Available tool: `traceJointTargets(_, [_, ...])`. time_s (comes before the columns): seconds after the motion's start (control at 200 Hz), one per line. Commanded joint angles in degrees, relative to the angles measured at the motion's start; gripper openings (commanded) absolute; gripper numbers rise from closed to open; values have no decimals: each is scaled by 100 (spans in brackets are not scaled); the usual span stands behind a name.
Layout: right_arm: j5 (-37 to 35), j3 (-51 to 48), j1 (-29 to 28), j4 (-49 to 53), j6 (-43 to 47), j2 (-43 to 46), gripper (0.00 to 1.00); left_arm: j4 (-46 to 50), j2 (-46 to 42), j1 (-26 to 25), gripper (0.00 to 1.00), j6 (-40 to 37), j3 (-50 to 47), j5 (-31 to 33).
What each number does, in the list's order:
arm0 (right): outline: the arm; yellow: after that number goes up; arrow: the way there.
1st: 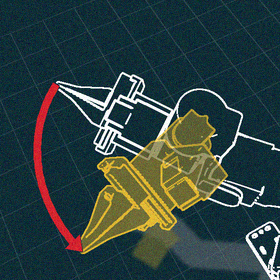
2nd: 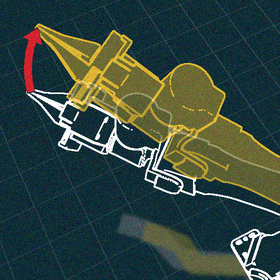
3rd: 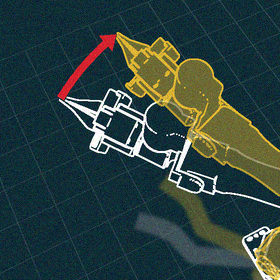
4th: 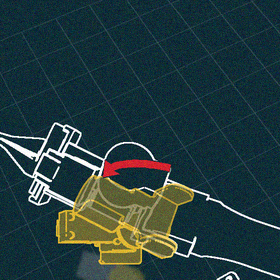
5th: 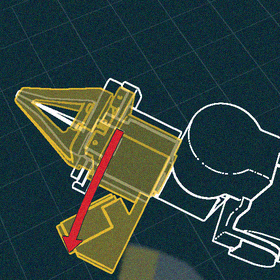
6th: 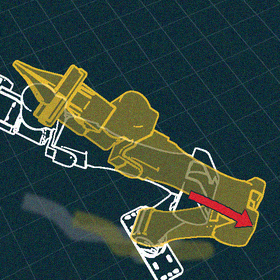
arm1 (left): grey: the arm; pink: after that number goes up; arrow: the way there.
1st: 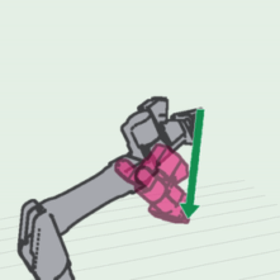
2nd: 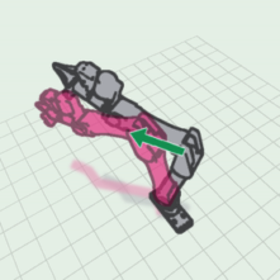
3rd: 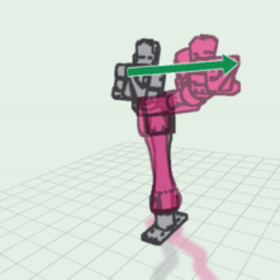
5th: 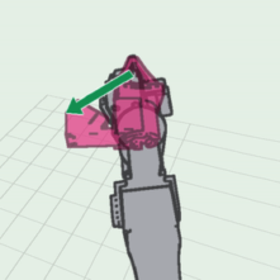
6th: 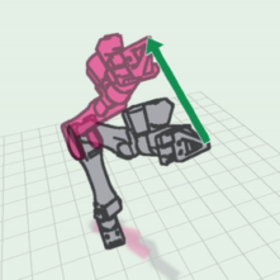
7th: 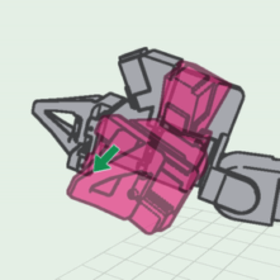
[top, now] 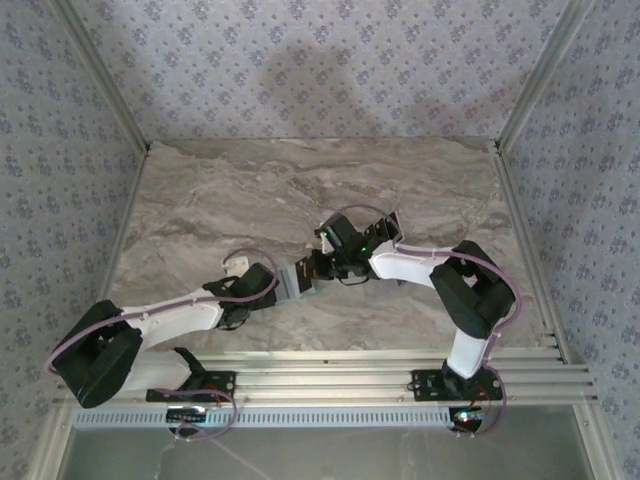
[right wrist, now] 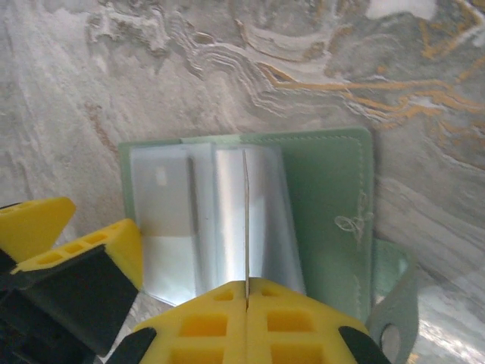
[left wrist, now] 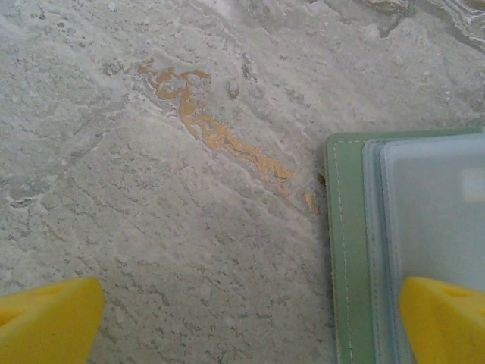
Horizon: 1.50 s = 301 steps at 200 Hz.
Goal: Put the credit cards into the card holder
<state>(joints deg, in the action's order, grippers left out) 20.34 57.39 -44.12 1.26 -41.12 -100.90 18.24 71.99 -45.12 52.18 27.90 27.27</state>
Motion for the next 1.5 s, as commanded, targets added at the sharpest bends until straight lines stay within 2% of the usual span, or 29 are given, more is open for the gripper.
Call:
traceJointTargets(0.0, [289, 25, 26, -525, -19, 87, 0, 284, -27, -23, 100, 72, -79, 125])
traceJointTargets(0.24, [540, -140, 35, -1214, -128, -43, 0, 259, -35, -27, 100, 99, -136, 116])
traceJointTargets(1.499, [854, -711, 125, -2373, -515, -601, 0, 217, -35, -25, 99, 81, -180, 101])
